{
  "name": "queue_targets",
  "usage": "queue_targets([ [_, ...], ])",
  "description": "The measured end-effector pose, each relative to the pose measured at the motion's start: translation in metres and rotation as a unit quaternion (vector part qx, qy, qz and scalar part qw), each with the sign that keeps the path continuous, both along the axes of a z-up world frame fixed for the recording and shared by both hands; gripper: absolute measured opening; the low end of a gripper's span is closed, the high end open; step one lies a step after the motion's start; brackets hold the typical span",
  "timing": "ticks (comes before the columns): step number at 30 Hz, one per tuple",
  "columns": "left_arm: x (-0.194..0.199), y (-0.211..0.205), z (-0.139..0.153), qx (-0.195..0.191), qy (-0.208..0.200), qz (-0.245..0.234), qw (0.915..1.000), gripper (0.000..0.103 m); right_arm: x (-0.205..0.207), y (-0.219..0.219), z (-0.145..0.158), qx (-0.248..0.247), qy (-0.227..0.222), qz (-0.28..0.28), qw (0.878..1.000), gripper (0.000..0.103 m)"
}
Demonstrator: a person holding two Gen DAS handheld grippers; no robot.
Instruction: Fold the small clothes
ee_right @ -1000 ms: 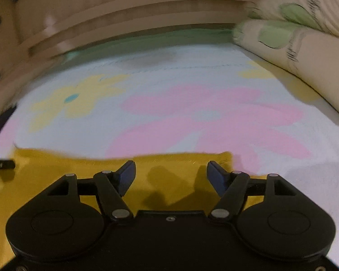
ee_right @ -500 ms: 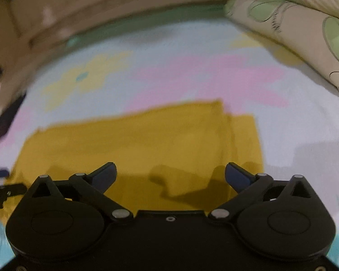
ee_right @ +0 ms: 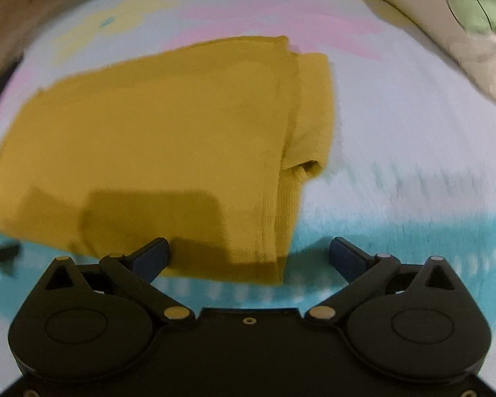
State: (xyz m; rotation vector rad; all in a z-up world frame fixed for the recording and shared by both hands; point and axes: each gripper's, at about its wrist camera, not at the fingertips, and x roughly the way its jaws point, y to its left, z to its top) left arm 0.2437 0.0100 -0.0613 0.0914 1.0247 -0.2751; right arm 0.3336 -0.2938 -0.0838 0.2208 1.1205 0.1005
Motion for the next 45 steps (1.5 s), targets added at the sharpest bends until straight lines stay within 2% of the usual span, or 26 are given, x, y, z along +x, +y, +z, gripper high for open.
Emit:
queue_targets([
  [2, 0.003, 0.0, 0.015, -0.037, -0.013, 0.027, 0.9989, 0.101, -0.002, -0.011, 0.012, 0.047, -0.012, -0.026, 0.998, 0.103],
  [4, 0.012, -0.006, 0.03, -0.053, -0.027, 0.037, 0.9975, 0.101, -0.001, -0.021, 0.025, 0.073, -0.028, -0.04, 0.996, 0.103],
  [11, 0.068, -0.04, 0.051, -0.032, -0.057, 0.073, 0.9951, 0.101, 0.005, -0.044, 0.039, 0.097, -0.05, -0.055, 0.993, 0.103],
  [14, 0.092, -0.05, 0.049, -0.035, -0.055, 0.103, 0.9925, 0.101, 0.005, -0.05, 0.041, 0.098, -0.055, -0.066, 0.991, 0.103],
  [18, 0.117, -0.063, 0.04, -0.015, -0.055, 0.134, 0.9894, 0.101, 0.003, -0.054, 0.044, 0.105, -0.062, -0.079, 0.989, 0.103],
  [22, 0.137, -0.079, 0.025, 0.014, -0.042, 0.135, 0.9899, 0.101, 0.004, -0.06, 0.045, 0.119, -0.062, -0.077, 0.988, 0.103],
  [26, 0.146, -0.091, 0.0, 0.04, -0.008, 0.132, 0.9904, 0.101, 0.005, -0.07, 0.048, 0.129, -0.067, -0.087, 0.986, 0.103],
  [27, 0.145, -0.092, -0.006, 0.044, 0.0, 0.13, 0.9906, 0.102, 0.005, -0.073, 0.049, 0.132, -0.069, -0.092, 0.985, 0.103],
  [31, 0.132, -0.089, -0.014, 0.022, -0.009, 0.144, 0.9893, 0.102, 0.006, -0.086, 0.051, 0.147, -0.076, -0.114, 0.98, 0.103],
  [35, 0.109, -0.087, -0.011, 0.023, -0.01, 0.125, 0.9919, 0.102, 0.006, -0.089, 0.05, 0.154, -0.073, -0.124, 0.978, 0.103],
  [45, 0.038, -0.083, -0.012, 0.024, -0.012, 0.082, 0.9963, 0.102, 0.007, -0.079, 0.041, 0.161, -0.059, -0.102, 0.98, 0.103],
])
